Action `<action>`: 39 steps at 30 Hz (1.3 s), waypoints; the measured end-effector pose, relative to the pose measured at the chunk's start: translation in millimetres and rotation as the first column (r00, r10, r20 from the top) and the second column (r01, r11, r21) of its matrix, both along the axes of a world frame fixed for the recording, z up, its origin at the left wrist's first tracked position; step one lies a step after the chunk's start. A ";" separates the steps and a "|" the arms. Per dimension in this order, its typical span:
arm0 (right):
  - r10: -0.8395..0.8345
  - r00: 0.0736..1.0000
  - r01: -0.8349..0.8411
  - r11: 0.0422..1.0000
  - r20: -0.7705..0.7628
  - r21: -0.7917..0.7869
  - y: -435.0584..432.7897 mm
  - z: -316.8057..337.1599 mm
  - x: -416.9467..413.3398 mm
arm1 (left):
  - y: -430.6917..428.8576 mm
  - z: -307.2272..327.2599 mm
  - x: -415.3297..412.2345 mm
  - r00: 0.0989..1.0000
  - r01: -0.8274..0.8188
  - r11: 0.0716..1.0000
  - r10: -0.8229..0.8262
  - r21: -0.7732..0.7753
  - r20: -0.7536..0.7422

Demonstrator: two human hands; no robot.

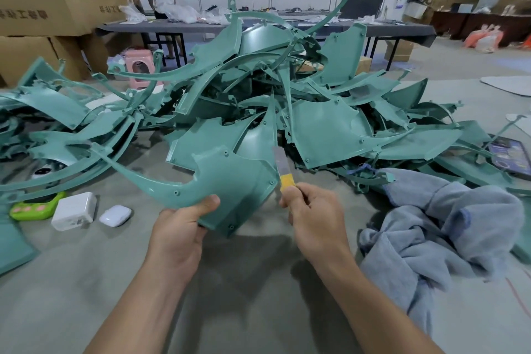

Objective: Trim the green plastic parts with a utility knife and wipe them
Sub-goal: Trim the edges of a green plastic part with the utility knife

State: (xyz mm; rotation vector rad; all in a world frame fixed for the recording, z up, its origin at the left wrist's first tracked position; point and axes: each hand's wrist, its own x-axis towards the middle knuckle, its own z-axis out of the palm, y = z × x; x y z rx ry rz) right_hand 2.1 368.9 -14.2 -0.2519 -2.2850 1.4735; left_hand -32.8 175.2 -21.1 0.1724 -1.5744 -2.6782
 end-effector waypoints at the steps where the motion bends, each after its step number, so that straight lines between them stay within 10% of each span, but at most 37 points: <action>1: -0.004 0.998 0.002 0.999 0.067 0.042 0.8 -1.7 -1.7 | 0.2 -0.3 0.4 1.000 0.003 1.000 -0.003 -0.009 -0.005; 5: -0.152 0.961 0.101 0.971 0.232 0.219 12.2 -5.1 -3.8 | -1.2 -0.6 -0.1 1.000 0.008 1.000 -0.008 -0.025 -0.022; 10: 0.003 0.997 -0.002 1.000 0.074 -0.017 -0.6 -3.8 -2.7 | 0.3 0.8 1.8 0.998 0.015 0.997 -0.019 -0.071 -0.060; 14: -0.195 0.949 0.147 0.969 0.248 0.197 9.4 -5.4 -5.4 | 1.1 0.5 1.8 0.998 0.007 0.994 -0.013 -0.109 -0.059; 18: -0.028 0.996 0.036 0.995 0.081 -0.092 1.9 -2.2 -2.4 | 2.1 1.4 2.1 0.998 0.001 0.994 -0.008 -0.114 -0.060; 23: -0.154 0.962 0.131 0.985 0.225 0.115 6.9 -3.2 -3.4 | 2.8 -0.3 1.4 0.999 -0.005 0.991 -0.002 -0.131 -0.049; 28: -0.039 0.994 0.048 0.995 0.101 -0.092 3.0 -1.9 -0.6 | 2.8 1.2 2.4 0.998 -0.001 0.993 -0.006 -0.115 -0.057; 32: -0.174 0.945 0.128 0.976 0.276 0.177 8.8 -3.3 -1.8 | 2.9 1.6 3.0 1.000 -0.017 0.993 0.015 -0.116 -0.021; 39: 0.154 0.988 -0.156 0.984 -0.032 -0.088 9.2 1.1 12.4 | 6.2 3.1 -0.9 0.984 -0.135 0.987 0.124 0.083 0.125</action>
